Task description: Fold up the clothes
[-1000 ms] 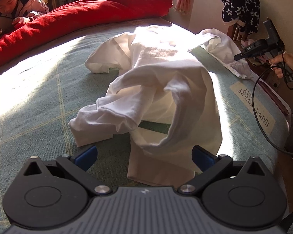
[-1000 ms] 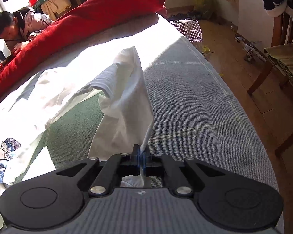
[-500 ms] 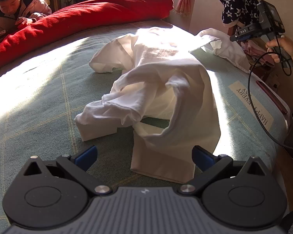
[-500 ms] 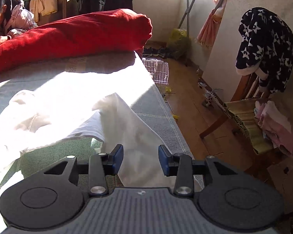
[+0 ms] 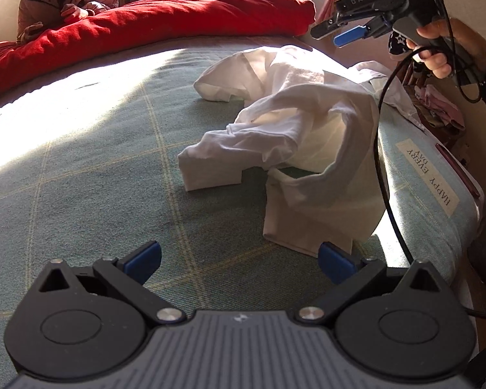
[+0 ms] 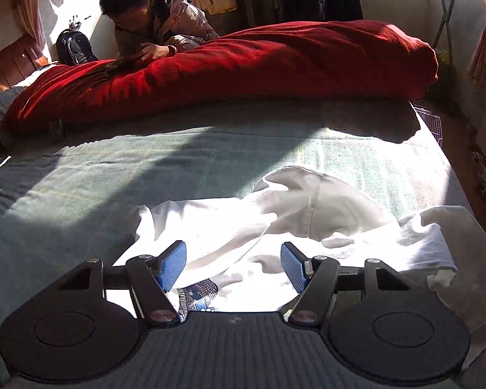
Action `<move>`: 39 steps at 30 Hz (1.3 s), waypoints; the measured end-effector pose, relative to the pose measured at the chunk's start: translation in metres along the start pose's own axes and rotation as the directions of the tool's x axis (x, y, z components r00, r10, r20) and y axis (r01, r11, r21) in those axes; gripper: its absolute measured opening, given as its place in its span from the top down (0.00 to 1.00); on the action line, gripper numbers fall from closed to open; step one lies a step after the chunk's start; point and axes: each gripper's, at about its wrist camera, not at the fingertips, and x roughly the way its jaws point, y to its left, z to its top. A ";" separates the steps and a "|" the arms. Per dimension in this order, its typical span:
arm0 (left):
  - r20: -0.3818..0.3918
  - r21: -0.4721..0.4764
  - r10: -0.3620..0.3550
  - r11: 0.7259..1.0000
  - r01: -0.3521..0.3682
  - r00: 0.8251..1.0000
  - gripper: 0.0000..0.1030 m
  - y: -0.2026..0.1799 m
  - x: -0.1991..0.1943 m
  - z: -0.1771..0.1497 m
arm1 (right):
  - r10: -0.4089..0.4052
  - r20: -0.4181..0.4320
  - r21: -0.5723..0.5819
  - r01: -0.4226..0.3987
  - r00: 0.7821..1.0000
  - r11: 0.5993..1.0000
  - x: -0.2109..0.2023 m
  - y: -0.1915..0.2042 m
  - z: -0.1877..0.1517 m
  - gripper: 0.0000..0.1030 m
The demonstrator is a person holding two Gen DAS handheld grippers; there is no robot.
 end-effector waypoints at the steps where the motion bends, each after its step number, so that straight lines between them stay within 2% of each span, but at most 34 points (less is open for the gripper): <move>1: -0.007 -0.002 0.004 1.000 -0.004 1.000 0.01 0.003 0.000 -0.002 | 0.006 -0.014 -0.022 -0.007 1.000 1.000 0.008 0.015 0.006 0.33; 6: -0.019 0.007 0.033 0.999 -0.033 0.999 0.01 0.024 -0.001 -0.010 | -0.022 -0.117 -0.118 0.008 0.993 0.993 0.057 0.073 0.021 0.31; 10: -0.012 -0.006 0.032 0.999 -0.032 0.999 0.01 0.042 -0.004 -0.017 | -0.099 -0.192 -0.178 0.065 0.976 0.982 0.089 0.094 0.020 0.31; 14: -0.007 -0.017 0.024 1.000 -0.024 1.000 0.01 0.058 -0.006 -0.022 | -0.196 -0.245 -0.260 0.131 0.950 0.957 0.114 0.107 0.015 0.31; 17: -0.004 -0.002 0.030 1.000 -0.030 1.000 0.01 0.065 -0.007 -0.024 | -0.307 -0.249 -0.386 0.196 0.919 0.901 0.128 0.119 0.005 0.34; 18: -0.002 0.003 0.032 0.999 -0.032 0.999 0.01 0.067 -0.007 -0.025 | -0.344 -0.242 -0.433 0.216 0.907 0.875 0.132 0.123 0.001 0.46; 19: 0.000 0.004 0.034 0.999 -0.034 0.999 0.01 0.070 -0.007 -0.026 | -0.373 -0.236 -0.466 0.232 0.897 0.854 0.135 0.126 -0.002 0.63; 20: 0.003 0.004 0.036 0.999 -0.036 0.999 0.01 0.073 -0.008 -0.027 | -0.384 -0.236 -0.473 0.240 0.893 0.848 0.136 0.126 -0.003 0.66; 23: 0.013 -0.013 0.031 0.999 -0.031 0.999 0.01 0.082 -0.013 -0.031 | -0.372 -0.237 -0.431 0.246 0.898 0.868 0.132 0.126 0.003 0.78; 25: 0.019 -0.021 0.030 0.999 -0.030 0.999 0.01 0.087 -0.016 -0.034 | -0.325 -0.241 -0.356 0.228 0.915 0.906 0.126 0.124 0.015 0.87; 28: 0.030 -0.038 0.038 0.999 -0.037 0.999 0.01 0.098 -0.023 -0.039 | -0.236 -0.239 -0.246 0.176 0.942 0.953 0.116 0.126 0.033 0.89; 32: 0.049 -0.066 0.053 0.997 -0.049 0.997 0.01 0.115 -0.034 -0.045 | -0.113 -0.227 -0.138 0.084 0.967 0.987 0.108 0.139 0.051 0.89; 35: 0.063 -0.088 0.071 0.994 -0.065 0.996 0.01 0.128 -0.043 -0.050 | -0.033 -0.218 -0.101 0.011 0.975 0.995 0.108 0.163 0.049 0.89; 39: 0.081 -0.125 0.101 0.988 -0.090 0.992 0.01 0.148 -0.057 -0.057 | 0.026 -0.207 -0.104 -0.048 0.978 0.993 0.116 0.205 0.052 0.89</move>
